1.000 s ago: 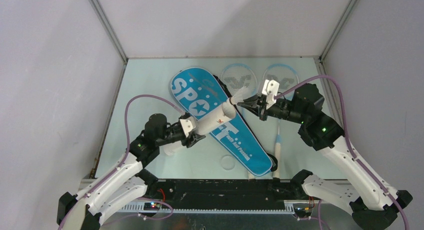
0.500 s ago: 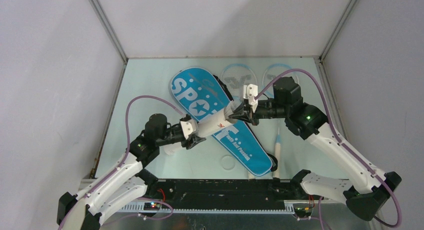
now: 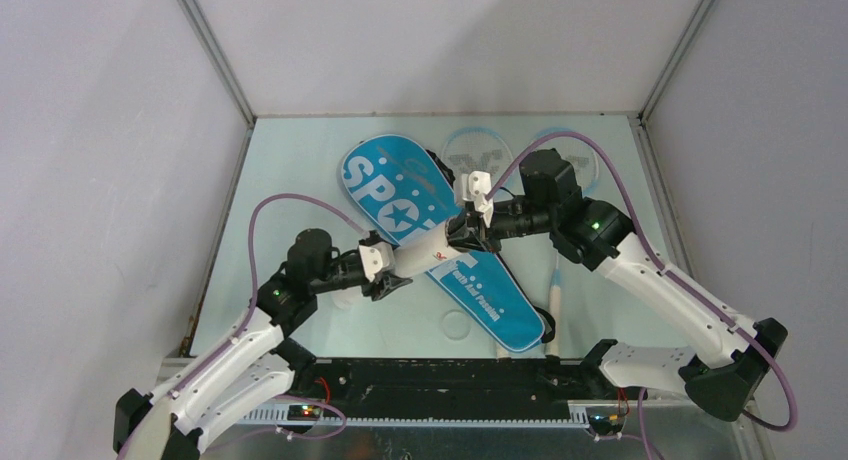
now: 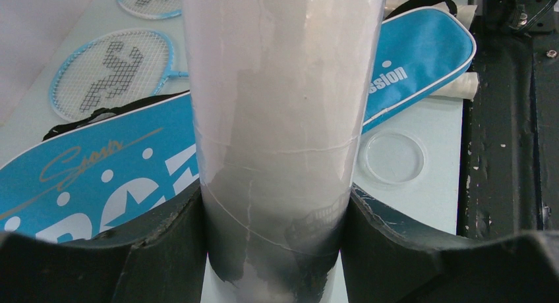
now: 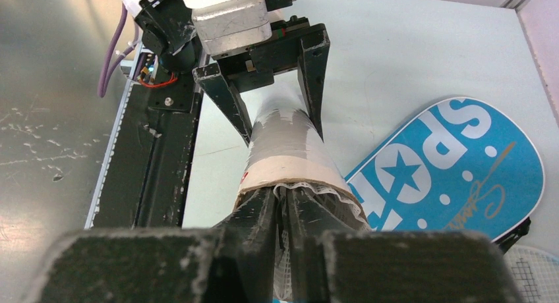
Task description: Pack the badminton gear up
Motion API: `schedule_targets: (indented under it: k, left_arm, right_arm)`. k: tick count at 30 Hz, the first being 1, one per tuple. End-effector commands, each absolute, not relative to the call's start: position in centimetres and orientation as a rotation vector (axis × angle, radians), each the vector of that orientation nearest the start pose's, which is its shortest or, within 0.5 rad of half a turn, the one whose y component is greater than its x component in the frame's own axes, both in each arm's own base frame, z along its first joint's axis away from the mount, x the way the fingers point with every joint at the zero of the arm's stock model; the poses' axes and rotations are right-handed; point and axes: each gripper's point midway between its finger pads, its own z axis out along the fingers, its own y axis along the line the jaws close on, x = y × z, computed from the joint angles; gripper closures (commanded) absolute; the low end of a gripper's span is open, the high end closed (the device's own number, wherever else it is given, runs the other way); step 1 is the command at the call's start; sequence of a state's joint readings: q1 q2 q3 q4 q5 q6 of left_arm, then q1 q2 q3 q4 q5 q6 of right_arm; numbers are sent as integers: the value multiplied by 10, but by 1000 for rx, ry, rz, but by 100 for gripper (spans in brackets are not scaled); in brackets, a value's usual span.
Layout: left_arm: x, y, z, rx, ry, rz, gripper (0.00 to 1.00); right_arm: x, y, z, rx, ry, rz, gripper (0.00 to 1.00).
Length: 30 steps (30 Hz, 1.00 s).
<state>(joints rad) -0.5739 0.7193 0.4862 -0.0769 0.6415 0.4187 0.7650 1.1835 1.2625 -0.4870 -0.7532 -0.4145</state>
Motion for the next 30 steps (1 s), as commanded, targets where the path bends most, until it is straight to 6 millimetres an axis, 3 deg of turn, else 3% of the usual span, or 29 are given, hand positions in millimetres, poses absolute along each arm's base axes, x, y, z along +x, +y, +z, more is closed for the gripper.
schedule_targets:
  k: [1,5,11,18,25,27,28,30]
  left_arm:
    - [178,-233,208,1267,1256,-712,61]
    - [179,-232,210,1257,1258,-700,62]
    - [178,-231,209,1253,1255,-696,62]
    - [178,-233,217,1247,1225,-697,62]
    - [184,-232,225,1180,1223,-692,62]
    - [190,-231,231,1125,1222,-679,62]
    - [193,-230,238,1094,1199,-667,62]
    - [199,-225,249,1014,1185,-642,62]
  right_arm:
    - [173,307,353,-1436,1235,887,70]
    - [172,297,366,-1402,1210,825,58]
    - [163,284,380,-1385,1171,798,50]
    - [157,271,414,-1262,1127,789,34]
    - [185,277,405,-1169,1244,746,29]
    - [191,275,406,-1140,1256,719,21]
    - [193,274,409,-1119,1250,712,10]
    - [201,269,414,-1034,1259,695,2]
